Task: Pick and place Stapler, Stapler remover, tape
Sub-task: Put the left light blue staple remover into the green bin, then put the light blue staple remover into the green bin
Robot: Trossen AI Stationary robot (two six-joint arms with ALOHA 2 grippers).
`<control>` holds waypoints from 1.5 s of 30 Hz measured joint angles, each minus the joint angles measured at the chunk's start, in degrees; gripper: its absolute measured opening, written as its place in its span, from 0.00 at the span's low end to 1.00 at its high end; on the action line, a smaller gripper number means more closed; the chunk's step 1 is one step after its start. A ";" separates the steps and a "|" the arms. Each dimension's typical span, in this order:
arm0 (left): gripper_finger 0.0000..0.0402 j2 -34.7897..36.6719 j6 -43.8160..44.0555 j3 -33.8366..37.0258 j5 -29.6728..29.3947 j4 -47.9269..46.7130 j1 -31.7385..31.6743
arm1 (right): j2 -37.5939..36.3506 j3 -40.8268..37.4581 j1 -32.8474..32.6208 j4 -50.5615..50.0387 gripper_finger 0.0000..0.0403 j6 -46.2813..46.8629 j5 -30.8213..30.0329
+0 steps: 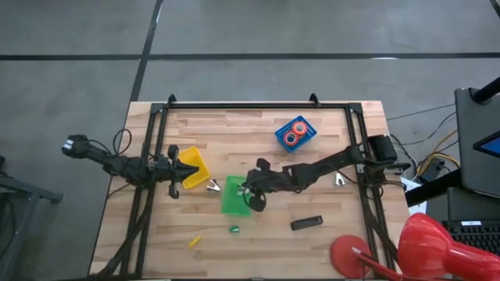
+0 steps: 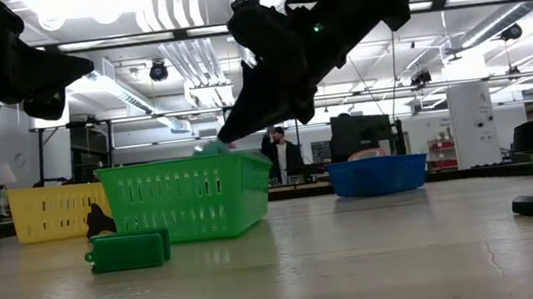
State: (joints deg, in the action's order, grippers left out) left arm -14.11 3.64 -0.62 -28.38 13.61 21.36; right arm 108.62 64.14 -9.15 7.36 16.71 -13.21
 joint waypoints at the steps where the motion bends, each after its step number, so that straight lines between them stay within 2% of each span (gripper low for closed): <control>1: 0.05 0.00 -0.01 0.00 0.02 0.00 -0.02 | 0.25 -0.20 -0.02 0.25 0.02 0.00 0.01; 13: 0.05 -0.11 -0.02 0.00 0.02 0.04 -0.02 | 4.51 0.07 0.07 2.11 0.02 -0.06 -0.26; 20: 0.05 -0.33 -0.02 0.00 0.02 0.01 -0.01 | 4.50 0.21 0.07 1.88 0.03 -0.19 -0.26; 29: 0.05 -0.31 0.00 0.00 0.00 0.00 -0.02 | 4.18 0.19 0.07 1.58 0.16 0.52 0.20; 36: 0.05 -0.31 -0.02 0.00 0.02 -0.01 -0.01 | -1.57 1.29 -0.52 -7.70 0.24 -0.57 1.12; 40: 0.05 -0.31 0.00 0.00 0.02 -0.01 -0.01 | -6.46 1.01 -2.04 -12.29 0.25 0.42 0.14; 45: 0.05 -0.33 0.00 0.00 0.00 -0.04 -0.02 | -12.08 -0.55 -3.88 -23.87 0.22 7.79 -3.79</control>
State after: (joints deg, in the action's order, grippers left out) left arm -14.44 3.64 -0.62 -28.38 13.57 21.34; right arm 96.54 63.58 -13.03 -16.51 24.50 -17.01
